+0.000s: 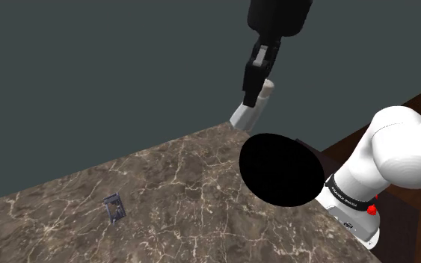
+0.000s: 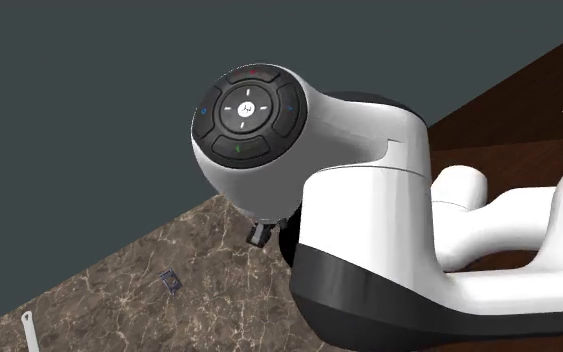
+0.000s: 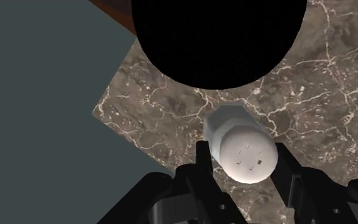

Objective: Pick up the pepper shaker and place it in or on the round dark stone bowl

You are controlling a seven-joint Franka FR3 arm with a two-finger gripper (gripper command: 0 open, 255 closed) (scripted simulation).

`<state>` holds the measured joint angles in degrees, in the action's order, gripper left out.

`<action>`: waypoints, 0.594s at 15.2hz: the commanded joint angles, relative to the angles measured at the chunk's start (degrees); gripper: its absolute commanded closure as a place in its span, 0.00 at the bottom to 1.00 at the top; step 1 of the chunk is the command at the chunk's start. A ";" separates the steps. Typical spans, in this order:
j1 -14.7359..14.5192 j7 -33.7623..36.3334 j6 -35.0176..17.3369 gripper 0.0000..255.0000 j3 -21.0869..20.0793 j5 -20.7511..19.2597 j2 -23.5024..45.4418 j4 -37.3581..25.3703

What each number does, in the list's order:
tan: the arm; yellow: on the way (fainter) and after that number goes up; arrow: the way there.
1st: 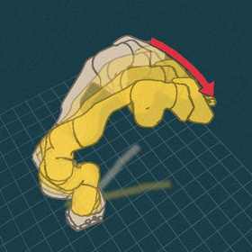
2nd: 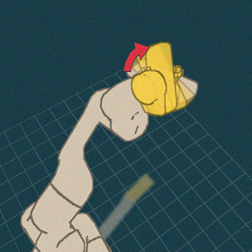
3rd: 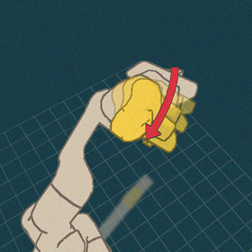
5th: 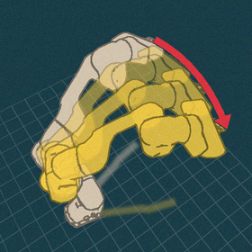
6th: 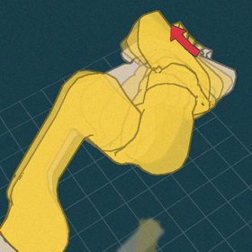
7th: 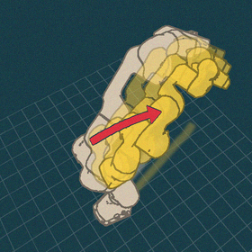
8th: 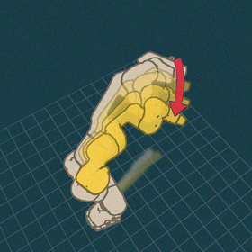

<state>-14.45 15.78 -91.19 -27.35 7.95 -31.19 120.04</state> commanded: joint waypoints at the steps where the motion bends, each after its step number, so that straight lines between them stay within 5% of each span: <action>1: -1.32 -0.99 1.55 1.00 1.53 1.27 -5.15 3.54; 9: -5.30 -2.27 6.41 1.00 4.79 3.40 -18.65 12.42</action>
<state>-19.47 13.38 -84.53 -22.45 11.05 -49.11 131.46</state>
